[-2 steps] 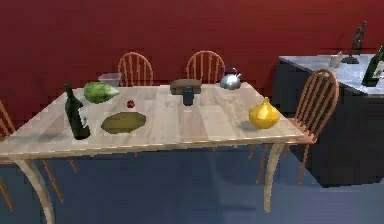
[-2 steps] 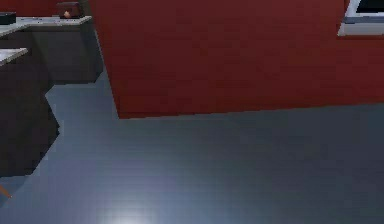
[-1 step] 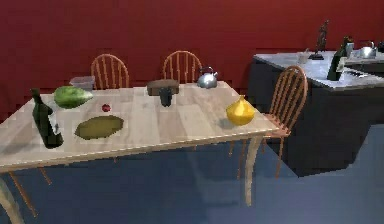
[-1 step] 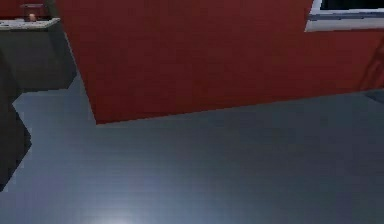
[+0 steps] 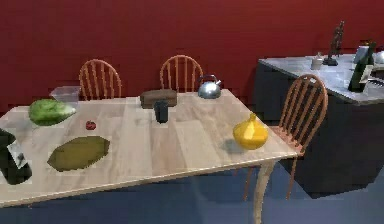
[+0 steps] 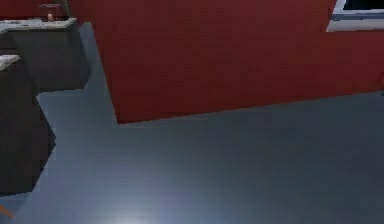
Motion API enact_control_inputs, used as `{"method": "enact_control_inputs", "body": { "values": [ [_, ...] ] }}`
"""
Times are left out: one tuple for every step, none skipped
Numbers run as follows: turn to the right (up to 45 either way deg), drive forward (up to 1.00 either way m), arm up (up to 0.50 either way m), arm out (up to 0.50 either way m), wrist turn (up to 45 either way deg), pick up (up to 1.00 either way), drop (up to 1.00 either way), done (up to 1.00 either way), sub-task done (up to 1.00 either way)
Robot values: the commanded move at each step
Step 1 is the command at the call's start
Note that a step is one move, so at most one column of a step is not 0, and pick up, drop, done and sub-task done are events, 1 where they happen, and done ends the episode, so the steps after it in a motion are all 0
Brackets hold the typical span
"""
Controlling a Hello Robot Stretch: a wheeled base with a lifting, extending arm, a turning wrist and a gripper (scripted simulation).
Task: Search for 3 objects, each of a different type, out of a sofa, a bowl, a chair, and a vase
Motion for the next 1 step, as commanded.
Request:
{"method": "enact_control_inputs", "body": {
  "values": [
    [18.0,0.0,0.0,0.0,0.0,0.0,0.0,0.0,0.0]
  ]
}}
